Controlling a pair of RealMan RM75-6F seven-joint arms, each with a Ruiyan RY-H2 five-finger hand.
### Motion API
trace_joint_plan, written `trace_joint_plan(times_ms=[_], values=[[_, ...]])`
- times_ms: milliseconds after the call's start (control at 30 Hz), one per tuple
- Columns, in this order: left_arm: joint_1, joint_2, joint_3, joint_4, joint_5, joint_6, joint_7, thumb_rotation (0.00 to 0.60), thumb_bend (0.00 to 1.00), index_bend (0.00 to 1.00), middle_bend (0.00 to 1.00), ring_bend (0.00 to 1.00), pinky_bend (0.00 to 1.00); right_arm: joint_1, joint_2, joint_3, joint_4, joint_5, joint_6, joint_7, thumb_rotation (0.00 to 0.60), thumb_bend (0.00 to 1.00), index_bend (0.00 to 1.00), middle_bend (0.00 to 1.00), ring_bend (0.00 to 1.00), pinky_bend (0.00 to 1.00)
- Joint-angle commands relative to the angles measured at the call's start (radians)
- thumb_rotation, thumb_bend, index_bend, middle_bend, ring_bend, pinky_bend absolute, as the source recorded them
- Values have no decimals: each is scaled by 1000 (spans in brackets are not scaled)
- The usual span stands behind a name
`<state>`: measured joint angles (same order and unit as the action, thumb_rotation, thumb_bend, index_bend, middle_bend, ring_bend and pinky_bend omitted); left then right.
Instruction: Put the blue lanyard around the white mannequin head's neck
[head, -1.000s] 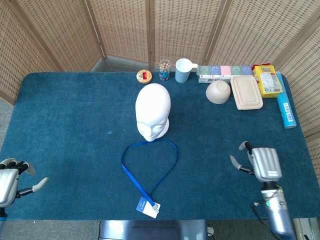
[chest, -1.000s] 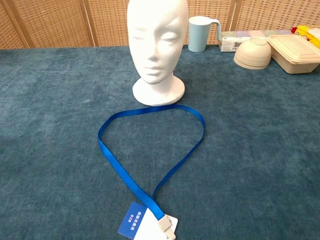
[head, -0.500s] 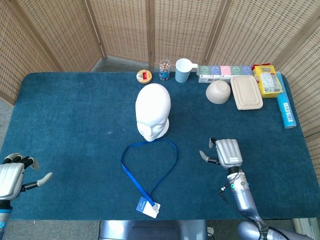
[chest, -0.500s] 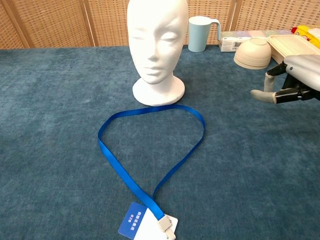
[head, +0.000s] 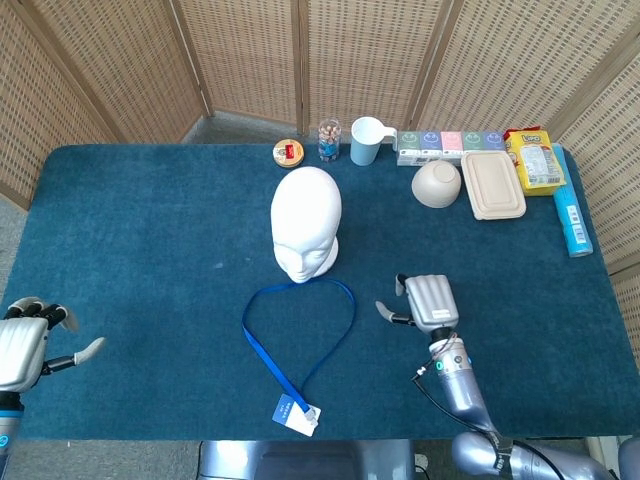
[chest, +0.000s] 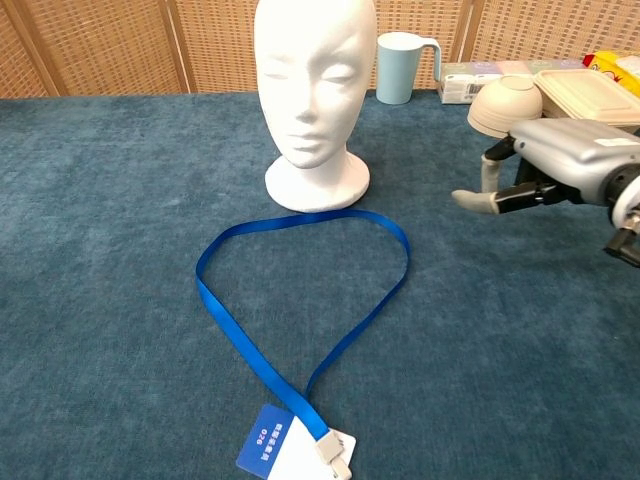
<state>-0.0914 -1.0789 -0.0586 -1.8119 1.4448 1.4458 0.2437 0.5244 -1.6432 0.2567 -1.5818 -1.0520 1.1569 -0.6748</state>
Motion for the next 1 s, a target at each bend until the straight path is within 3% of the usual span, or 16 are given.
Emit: trace_joint_plan(times_ms=[33,133,400,1000], values=[[-3,1,-1,3,1,-2,-3,43,74,557,514,376,219,20,-12,0,-8,25,-11,-20,187,334,498,1000,1000,1000],[-8,3,-2,8,-2,-6,-8,42,75,557,514,376,219,39,-24,-3,-13,50,-20,-42,208,332,487,1000,1000,1000],[-11,8,0,17,-1,-7,-26,46,74,557,514,376,219,86,-88,-14,27,72,-10,-94,403,340,447,1000,1000,1000],[-13,6,10,55,5,-12,-85,45,74,557,514,376,219,157,-198,-1,105,177,25,-214,415,345,443,1000,1000,1000]])
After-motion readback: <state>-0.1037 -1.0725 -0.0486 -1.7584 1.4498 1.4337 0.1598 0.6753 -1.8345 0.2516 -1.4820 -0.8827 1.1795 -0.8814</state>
